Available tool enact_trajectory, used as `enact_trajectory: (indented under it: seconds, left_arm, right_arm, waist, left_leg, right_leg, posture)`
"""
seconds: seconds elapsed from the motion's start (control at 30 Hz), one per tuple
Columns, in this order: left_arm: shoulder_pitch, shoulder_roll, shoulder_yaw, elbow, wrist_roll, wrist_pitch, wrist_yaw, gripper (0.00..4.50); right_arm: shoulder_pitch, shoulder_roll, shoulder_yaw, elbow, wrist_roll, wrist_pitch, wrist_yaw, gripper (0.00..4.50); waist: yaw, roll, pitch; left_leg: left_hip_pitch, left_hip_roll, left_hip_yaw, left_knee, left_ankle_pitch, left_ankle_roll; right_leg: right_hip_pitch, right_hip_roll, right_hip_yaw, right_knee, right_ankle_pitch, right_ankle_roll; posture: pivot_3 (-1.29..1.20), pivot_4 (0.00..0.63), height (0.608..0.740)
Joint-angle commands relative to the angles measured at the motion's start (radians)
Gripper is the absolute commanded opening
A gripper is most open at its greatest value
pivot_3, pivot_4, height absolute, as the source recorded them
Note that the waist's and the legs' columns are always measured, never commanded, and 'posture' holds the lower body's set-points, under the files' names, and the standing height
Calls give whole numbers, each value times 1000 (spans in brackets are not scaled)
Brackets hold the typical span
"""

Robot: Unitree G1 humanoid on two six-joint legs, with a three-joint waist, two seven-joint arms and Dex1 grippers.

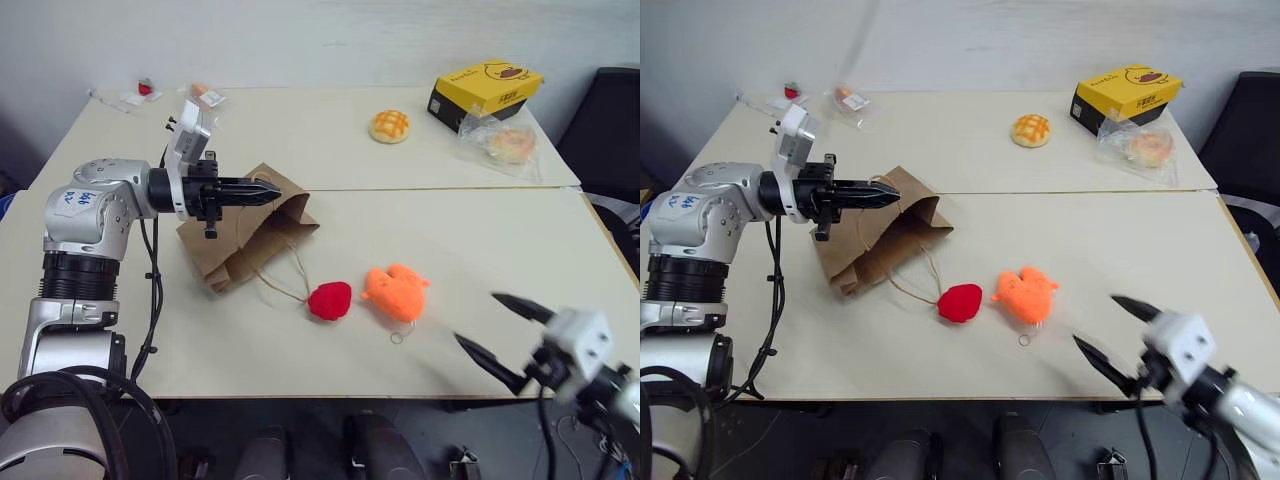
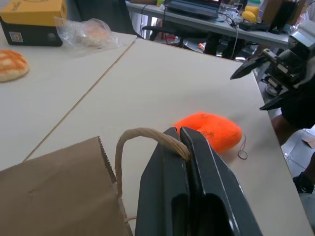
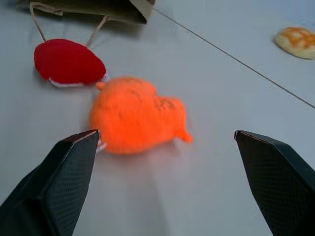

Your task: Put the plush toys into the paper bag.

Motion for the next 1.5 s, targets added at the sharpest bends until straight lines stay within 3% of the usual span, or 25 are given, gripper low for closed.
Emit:
enact_trajectory:
  seconds: [0.03,0.23,0.27,0.43,0.6,0.7,0.77,0.87,1.0,1.27,1.5]
  left_arm:
    - [-26,12,20,-14,3,-7,-9,0]
    - [-25,21,24,-25,3,5,-8,0]
    - [-24,22,24,-27,4,7,-8,0]
    - [-24,28,22,-34,7,10,-12,0]
    - [-41,27,17,-25,8,15,-23,0]
    - [-68,13,34,-20,-22,51,-25,0]
    - [-82,17,35,-26,-43,93,-43,0]
    - [-95,24,27,-17,-36,108,-61,0]
    - [-111,24,33,-2,-45,137,-76,0]
    - [-139,18,33,0,-60,243,-72,0]
    - [-137,1,42,-23,-88,314,-50,0]
  right_arm:
    - [-85,-46,106,-20,-38,141,-59,4472]
    - [-258,-42,237,29,-28,342,-121,4472]
    - [-277,-40,258,39,-39,359,-130,4303]
    - [-324,-66,331,68,-46,418,-114,2863]
    - [-390,-80,328,94,-36,348,-56,1269]
    - [-452,-68,290,86,59,369,5,366]
    - [-503,-44,282,75,133,402,30,5]
    - [-611,-16,336,76,186,434,55,5]
    - [-776,103,444,144,189,481,6,5]
    - [-1000,360,653,444,2,397,-97,5]
    - [-1103,547,727,701,-117,300,-155,5]
  waist:
    - [14,0,0]
    - [27,0,0]
    - [28,0,0]
    - [21,0,0]
    - [17,0,0]
    - [19,0,0]
    - [17,0,0]
    - [15,0,0]
    - [13,0,0]
    - [3,-1,0]
    - [-19,-1,0]
  left_leg:
    - [-1,0,0,0,0,0]
    - [-14,-1,-3,7,-1,1]
    - [-14,-1,-3,7,-1,1]
    - [-14,-1,-3,7,-1,2]
    - [-13,-1,-3,7,-1,2]
    - [-13,-1,-3,7,-1,2]
    - [-14,-1,-3,7,-1,2]
    - [-13,-1,-3,7,-1,2]
    - [-14,0,-3,7,-1,2]
    - [-21,-1,-2,9,-1,1]
    - [-21,-1,-2,8,0,0]
  right_leg:
    - [-1,0,0,0,0,0]
    - [-8,-1,-2,-1,0,1]
    - [-8,-1,-2,-1,0,1]
    - [-8,-1,-2,0,0,1]
    - [-8,-1,-2,0,0,1]
    - [-8,-1,-2,0,0,0]
    - [-8,-1,-2,0,0,1]
    - [-8,-1,-2,1,0,1]
    - [-9,0,-2,2,0,1]
    - [-19,-1,-1,10,0,1]
    - [-20,-2,-2,11,0,1]
  posture:
    - [0,150,740]
    - [0,150,740]
    - [0,150,740]
    - [0,150,740]
    - [0,150,740]
    - [0,150,740]
    - [0,150,740]
    - [0,150,740]
    - [0,150,740]
    - [0,150,740]
    - [0,150,740]
